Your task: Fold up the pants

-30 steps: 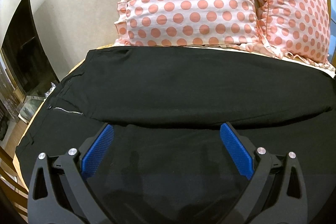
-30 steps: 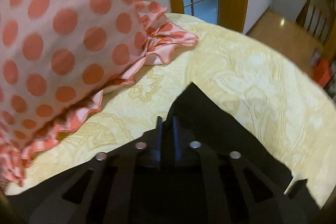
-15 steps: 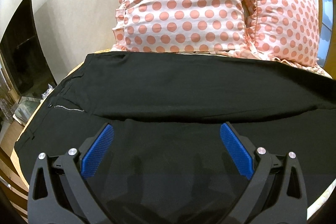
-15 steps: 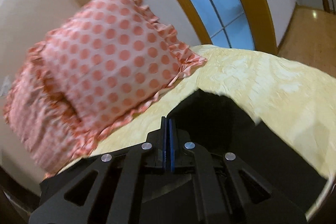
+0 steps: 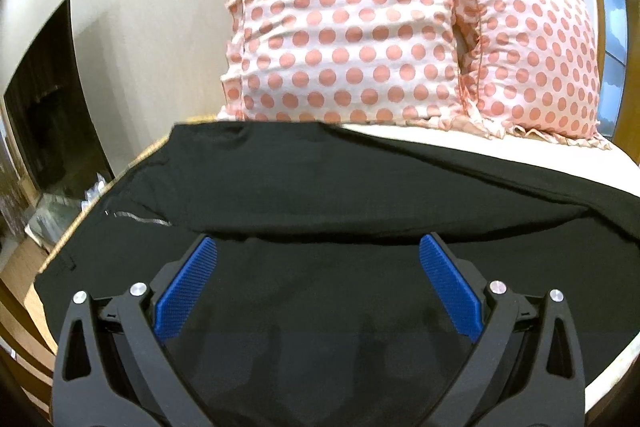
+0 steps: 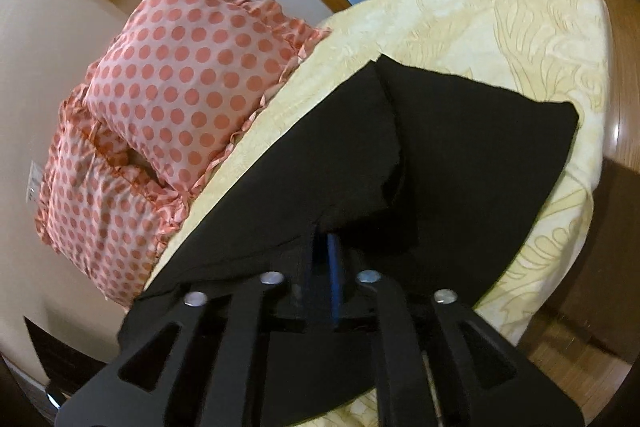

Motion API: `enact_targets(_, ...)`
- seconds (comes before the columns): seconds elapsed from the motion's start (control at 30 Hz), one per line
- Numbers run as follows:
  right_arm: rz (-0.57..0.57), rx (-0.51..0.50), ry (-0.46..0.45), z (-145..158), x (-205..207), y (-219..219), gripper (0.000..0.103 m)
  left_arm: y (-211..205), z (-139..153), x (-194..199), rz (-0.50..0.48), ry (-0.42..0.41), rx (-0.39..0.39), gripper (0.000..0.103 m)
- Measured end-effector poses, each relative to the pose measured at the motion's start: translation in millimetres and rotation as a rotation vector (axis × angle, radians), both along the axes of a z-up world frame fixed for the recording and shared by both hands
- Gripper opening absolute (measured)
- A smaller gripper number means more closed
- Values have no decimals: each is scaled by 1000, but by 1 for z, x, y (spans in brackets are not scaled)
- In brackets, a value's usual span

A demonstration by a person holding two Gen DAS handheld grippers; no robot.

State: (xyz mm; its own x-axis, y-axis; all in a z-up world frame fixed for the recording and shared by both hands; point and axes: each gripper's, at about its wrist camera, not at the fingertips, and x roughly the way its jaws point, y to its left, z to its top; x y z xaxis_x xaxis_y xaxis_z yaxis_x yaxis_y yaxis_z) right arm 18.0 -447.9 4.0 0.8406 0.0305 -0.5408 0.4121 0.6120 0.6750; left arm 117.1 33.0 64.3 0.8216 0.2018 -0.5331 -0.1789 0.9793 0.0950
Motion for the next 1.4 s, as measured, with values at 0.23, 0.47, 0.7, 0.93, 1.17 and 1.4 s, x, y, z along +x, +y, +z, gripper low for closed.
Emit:
enact_targets(0.23, -31, 24, -42, -3, -2, -5, 45, 2, 3, 0, -13, -11, -3, 101)
enact_targets(0.47, -38, 127, -117, -10, 3, -26, 3, 29, 1, 7, -27, 56, -171, 101)
enact_targets(0.7, -126, 55, -177, 17, -47, -38, 2, 93, 14, 28, 27, 116, -308, 101)
enact_targets(0.93, -148, 99, -62, -19, -41, -42, 2, 141, 42, 73, 101, 66, -198, 101)
enact_targets(1.17, -140, 55, -38, -16, -39, -38, 2, 170, 40, 178, 123, 242, -228, 101)
enact_targets(1.4, -135, 32, -17, -14, -39, -37, 2, 200, 18, 261, 198, 360, -361, 96)
